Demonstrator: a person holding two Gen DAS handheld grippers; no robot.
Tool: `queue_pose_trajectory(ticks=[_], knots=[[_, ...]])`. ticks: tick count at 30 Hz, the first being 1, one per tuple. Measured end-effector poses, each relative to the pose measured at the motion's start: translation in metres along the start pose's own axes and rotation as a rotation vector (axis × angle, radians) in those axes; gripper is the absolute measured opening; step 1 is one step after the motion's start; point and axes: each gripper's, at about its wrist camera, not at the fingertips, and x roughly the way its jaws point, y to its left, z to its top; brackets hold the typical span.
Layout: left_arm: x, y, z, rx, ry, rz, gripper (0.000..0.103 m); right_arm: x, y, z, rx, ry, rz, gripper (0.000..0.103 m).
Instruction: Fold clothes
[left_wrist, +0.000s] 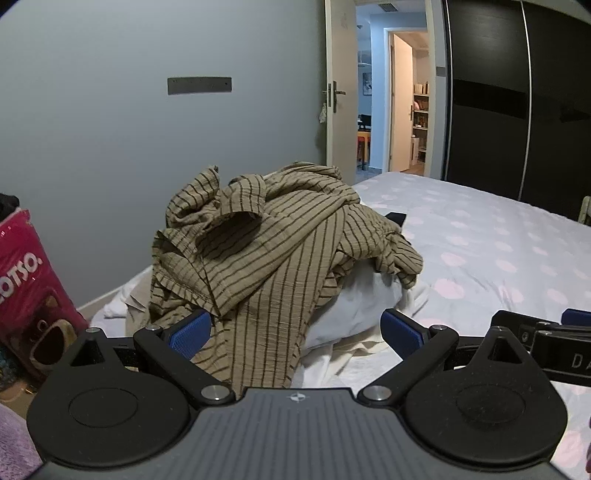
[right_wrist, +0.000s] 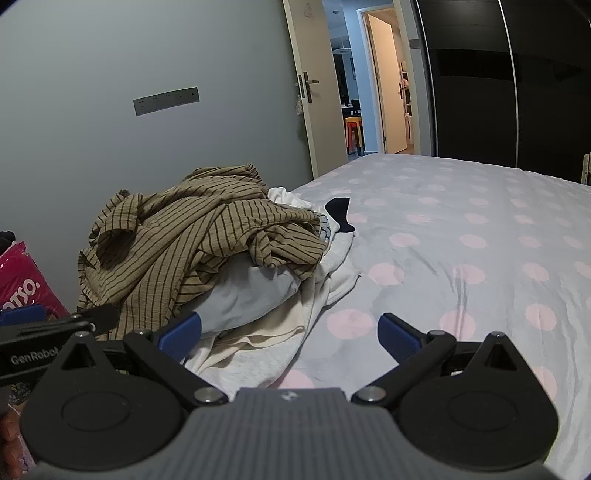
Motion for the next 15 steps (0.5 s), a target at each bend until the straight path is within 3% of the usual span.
queue_pose_trajectory(ticks=[7, 15], knots=[[0.002, -0.011, 0.002, 0.016, 0.030, 0.041, 0.100, 0.002, -0.001, 0.001, -0.008, -0.003, 0.025, 0.102], [-0.010, 0.005, -0.002, -0.047, 0.015, 0.001, 0.100, -0.003, 0.006, -0.003, -0.011, 0.001, 0.009, 0.102]])
